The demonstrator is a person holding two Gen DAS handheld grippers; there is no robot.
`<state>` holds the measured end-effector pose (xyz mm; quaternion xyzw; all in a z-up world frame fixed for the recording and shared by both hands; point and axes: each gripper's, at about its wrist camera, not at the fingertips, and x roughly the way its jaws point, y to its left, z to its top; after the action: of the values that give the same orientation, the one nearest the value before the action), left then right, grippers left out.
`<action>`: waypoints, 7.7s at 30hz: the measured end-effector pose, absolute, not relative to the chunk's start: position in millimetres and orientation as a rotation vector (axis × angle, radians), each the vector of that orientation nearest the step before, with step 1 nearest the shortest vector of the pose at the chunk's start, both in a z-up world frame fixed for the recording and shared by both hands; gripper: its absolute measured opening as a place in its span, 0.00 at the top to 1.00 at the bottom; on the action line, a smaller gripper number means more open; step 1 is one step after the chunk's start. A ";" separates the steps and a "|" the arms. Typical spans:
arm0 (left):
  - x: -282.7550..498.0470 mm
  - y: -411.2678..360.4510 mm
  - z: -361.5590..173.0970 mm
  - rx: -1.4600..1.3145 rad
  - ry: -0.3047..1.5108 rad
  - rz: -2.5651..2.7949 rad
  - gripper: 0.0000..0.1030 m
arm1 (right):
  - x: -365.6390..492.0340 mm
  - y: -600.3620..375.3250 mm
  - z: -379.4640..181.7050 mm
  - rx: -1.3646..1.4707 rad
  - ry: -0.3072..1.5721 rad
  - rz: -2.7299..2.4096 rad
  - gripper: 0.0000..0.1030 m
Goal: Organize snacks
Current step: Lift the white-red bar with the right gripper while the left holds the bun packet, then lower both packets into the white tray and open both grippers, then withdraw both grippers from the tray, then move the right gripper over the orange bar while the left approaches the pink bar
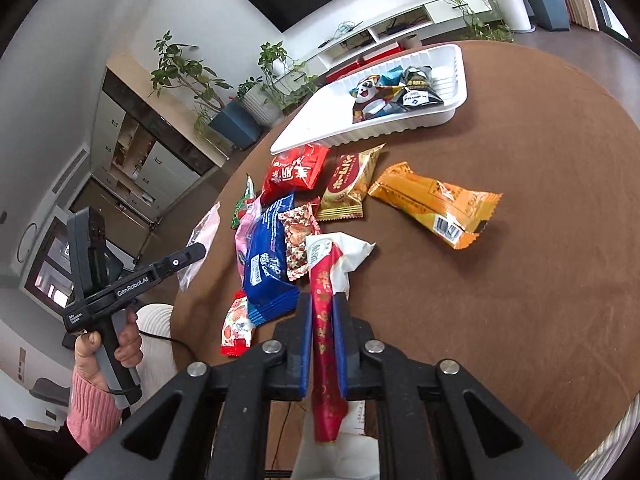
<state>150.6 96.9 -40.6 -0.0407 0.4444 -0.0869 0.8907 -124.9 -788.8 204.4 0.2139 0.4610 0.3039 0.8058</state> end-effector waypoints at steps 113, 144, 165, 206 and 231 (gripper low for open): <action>208.8 25.5 -12.3 -0.158 0.973 -0.361 0.81 | -81.8 -773.8 195.2 -0.013 1.053 0.643 0.64; 252.0 15.1 -4.3 -0.207 0.992 -0.363 0.81 | -15.8 -872.3 193.4 0.940 0.977 0.746 0.83; 364.7 -20.0 -41.1 -0.139 1.053 -0.274 0.79 | 79.3 -863.1 195.2 0.690 0.948 0.502 0.83; 162.4 107.0 -18.4 -0.196 0.901 -0.117 0.34 | -79.7 -778.9 241.0 0.065 0.726 0.608 0.46; 173.1 85.0 -58.2 -0.121 1.026 -0.109 0.34 | -51.6 -790.4 199.7 -0.229 0.881 0.462 0.43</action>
<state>173.1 85.0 -58.2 -0.0577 0.4901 -0.0522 0.8682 -51.6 -790.4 199.7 -0.1094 0.4218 0.2209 0.8725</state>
